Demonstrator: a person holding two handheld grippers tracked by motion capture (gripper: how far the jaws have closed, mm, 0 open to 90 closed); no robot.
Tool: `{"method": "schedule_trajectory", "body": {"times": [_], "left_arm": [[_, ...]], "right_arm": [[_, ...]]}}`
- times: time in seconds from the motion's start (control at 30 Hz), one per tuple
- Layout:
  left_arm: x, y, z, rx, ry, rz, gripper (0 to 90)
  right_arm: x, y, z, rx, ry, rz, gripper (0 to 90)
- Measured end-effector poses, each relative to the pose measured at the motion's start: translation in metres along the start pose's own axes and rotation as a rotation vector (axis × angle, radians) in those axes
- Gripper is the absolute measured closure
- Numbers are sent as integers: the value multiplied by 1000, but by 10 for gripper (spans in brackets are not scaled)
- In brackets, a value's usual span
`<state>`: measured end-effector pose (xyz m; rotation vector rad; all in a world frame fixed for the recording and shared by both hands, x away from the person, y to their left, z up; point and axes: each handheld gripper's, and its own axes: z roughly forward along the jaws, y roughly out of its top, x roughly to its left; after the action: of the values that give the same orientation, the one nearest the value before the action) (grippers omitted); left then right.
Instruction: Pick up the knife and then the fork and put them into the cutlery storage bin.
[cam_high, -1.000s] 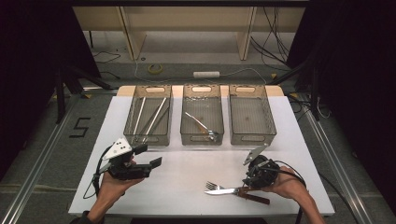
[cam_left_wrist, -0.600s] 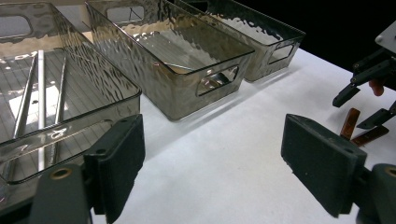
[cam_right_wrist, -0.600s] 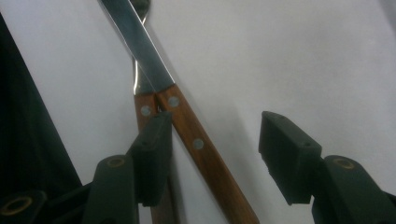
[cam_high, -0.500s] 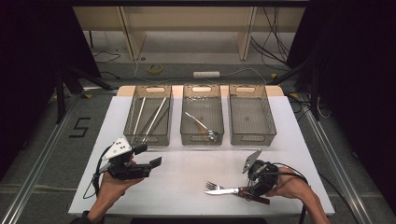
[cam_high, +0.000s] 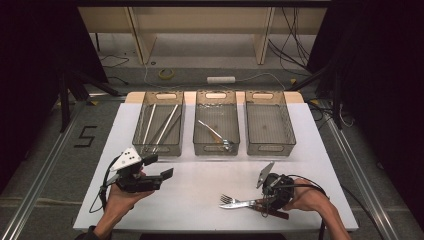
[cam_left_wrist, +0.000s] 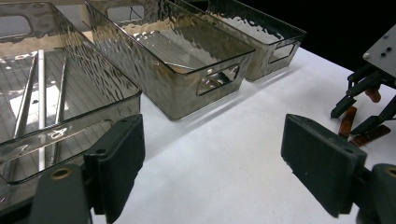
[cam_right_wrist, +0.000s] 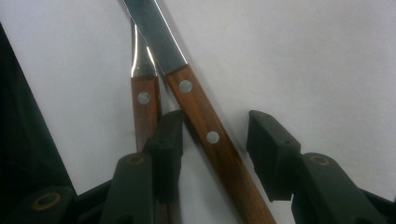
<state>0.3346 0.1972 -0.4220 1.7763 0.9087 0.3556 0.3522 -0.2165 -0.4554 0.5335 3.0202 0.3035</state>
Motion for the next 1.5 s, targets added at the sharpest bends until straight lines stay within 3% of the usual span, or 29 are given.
{"method": "schedule_trajectory", "body": {"times": [0.2, 0.47, 0.57, 0.97, 1.2, 1.5], "left_arm": [[0, 0, 1, 3, 1, 1, 211], [0, 0, 1, 4, 1, 1, 211], [0, 0, 1, 8, 0, 5, 211], [-1, 0, 1, 10, 1, 3, 211], [-1, 0, 1, 11, 2, 5, 211], [0, 0, 1, 9, 2, 3, 211]], "right_arm": [[1, 5, 0, 25, 11, -13, 618], [3, 9, 1, 41, 9, -90, 671], [4, 10, 0, 56, 13, -92, 683], [5, 8, 0, 40, 18, -153, 736], [7, 8, -1, 40, 25, -148, 753], [7, 7, -1, 14, 21, -177, 768]]}}
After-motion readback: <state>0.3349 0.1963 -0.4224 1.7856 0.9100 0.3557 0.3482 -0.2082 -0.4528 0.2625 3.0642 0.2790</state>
